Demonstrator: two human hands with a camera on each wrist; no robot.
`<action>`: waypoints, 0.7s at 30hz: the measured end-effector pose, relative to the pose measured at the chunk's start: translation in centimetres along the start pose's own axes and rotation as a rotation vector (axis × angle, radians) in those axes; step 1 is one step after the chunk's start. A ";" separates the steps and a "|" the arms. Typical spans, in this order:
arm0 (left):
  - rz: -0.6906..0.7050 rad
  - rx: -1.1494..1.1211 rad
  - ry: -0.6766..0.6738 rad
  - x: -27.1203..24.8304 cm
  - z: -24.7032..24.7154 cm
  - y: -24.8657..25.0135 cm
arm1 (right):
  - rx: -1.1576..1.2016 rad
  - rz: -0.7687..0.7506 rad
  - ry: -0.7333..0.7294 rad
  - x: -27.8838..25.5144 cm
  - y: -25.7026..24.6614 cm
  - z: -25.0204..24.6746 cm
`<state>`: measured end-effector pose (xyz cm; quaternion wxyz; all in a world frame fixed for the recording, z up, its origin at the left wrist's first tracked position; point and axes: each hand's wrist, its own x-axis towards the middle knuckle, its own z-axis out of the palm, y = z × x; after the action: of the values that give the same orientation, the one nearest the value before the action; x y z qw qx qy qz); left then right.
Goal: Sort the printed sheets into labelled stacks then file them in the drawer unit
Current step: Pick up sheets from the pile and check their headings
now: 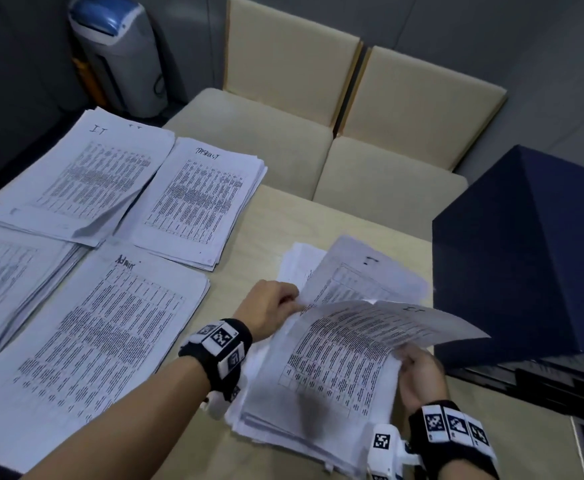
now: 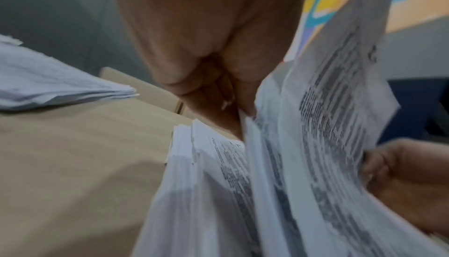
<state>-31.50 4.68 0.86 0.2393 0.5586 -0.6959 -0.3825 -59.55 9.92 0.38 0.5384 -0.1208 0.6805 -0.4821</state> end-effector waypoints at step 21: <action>-0.097 0.044 0.391 -0.4 2.6 0.6 | -0.037 0.006 0.065 1.3 -0.4 -3.0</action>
<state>-33.76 5.81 -0.13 0.3392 0.6603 -0.6164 -0.2626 -62.73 10.46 -0.26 0.5152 -0.1130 0.7069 -0.4713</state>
